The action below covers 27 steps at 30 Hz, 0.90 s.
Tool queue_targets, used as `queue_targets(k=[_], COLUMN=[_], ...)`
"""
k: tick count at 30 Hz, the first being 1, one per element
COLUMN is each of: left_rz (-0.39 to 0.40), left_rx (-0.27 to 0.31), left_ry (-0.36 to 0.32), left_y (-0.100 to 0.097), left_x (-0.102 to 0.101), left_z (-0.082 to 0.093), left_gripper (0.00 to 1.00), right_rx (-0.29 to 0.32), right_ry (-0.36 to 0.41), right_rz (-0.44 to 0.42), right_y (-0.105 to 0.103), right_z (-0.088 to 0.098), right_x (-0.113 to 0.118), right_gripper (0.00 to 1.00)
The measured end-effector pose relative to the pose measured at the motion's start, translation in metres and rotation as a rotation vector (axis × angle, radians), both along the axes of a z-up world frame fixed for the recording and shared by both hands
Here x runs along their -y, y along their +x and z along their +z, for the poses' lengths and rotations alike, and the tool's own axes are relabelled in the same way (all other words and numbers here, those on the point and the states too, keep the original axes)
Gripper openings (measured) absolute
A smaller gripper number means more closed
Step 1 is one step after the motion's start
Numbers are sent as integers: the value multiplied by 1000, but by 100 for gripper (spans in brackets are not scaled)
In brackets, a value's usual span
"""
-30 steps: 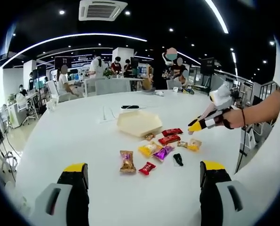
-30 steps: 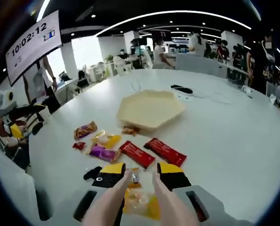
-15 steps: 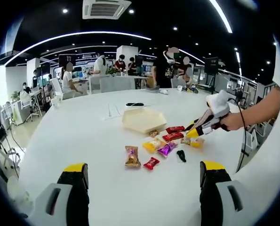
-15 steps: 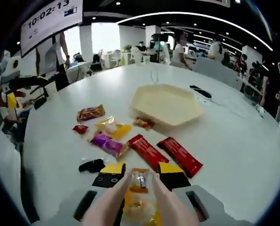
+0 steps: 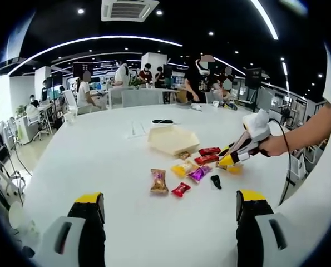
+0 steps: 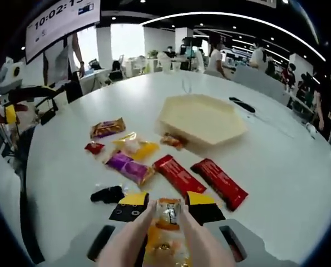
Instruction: Place the target food into the container with the food tongs after gripping and lifting it, then release it inside without dropping or visibly crushing the food.
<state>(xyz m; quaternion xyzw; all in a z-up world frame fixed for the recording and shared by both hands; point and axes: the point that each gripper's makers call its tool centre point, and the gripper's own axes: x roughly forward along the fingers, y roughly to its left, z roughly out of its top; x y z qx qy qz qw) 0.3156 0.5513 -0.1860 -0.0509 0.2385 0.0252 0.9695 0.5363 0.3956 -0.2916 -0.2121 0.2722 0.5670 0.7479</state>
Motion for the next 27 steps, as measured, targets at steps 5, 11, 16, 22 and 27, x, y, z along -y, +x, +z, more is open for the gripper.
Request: queue_targets(k=[5, 11, 16, 22, 27], left_rz=[8, 13, 12, 10, 12], left_rx=[-1, 2, 4, 2, 1], left_ry=[-7, -11, -13, -13, -15], left_y=[-2, -3, -1, -1, -1], left_x=[-1, -2, -3, -3, -3], left_z=[0, 1, 1, 1, 1], left_gripper=[99, 98, 98, 97, 97], right_rx=[-15, -31, -50, -87, -95], right_ry=[-1, 2, 5, 7, -8], right_rz=[-6, -20, -44, -102, -125], right_y=[0, 5, 5, 9, 11], right_z=[-2, -4, -3, -3, -3], right_x=[0, 0, 0, 1, 1], right_gripper=[25, 24, 22, 19, 17])
